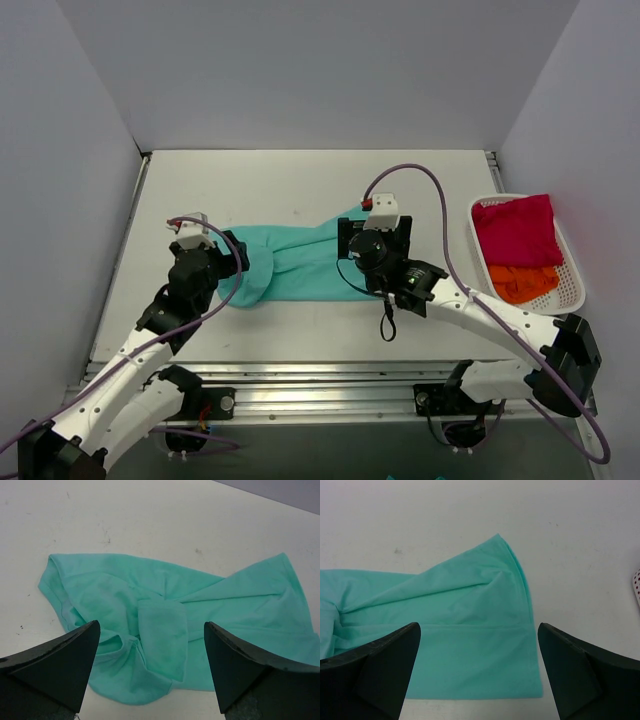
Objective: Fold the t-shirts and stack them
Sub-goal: Flatten out the tshirt
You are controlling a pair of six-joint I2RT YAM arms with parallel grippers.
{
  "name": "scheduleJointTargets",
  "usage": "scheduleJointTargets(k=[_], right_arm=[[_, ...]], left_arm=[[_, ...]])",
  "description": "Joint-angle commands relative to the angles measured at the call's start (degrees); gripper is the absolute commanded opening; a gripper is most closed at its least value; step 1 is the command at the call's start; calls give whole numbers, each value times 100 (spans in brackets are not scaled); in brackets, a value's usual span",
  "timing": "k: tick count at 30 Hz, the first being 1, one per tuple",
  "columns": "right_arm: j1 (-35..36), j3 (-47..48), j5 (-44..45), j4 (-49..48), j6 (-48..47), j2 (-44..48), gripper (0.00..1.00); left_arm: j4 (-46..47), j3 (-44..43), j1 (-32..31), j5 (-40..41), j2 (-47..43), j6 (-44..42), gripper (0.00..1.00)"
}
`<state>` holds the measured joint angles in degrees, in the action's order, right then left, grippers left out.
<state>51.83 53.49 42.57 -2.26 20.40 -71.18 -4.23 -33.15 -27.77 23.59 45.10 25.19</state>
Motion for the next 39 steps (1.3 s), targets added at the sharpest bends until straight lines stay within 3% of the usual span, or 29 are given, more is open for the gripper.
scheduleJointTargets(k=[1,10,13,18,27,34,39], right_arm=[[-7,56,138,-20,95,-28,100],[-269,-138,59,164,481,245,100],[-656,-137,-528,392,842,210,100],[-798,-655,-1171,-151,1228,280,100],[-798,-1025,-1242,-652,1756,-449,100],[-736,-674,-1409,-767,1888,-1248,100],[-648,-332,-1383,-609,1783,-1487,100]], left_arm=[[-218,-262,-27,75,51,-6,94],[-825,-236,-27,5,-160,390,94],[-1106,-201,-44,-48,-133,583,94],[-976,79,-150,49,33,733,95],[139,-86,-553,-206,1386,523,96],[98,-1324,-651,-224,3011,109,96],[45,-2125,-677,4,3610,-181,96]])
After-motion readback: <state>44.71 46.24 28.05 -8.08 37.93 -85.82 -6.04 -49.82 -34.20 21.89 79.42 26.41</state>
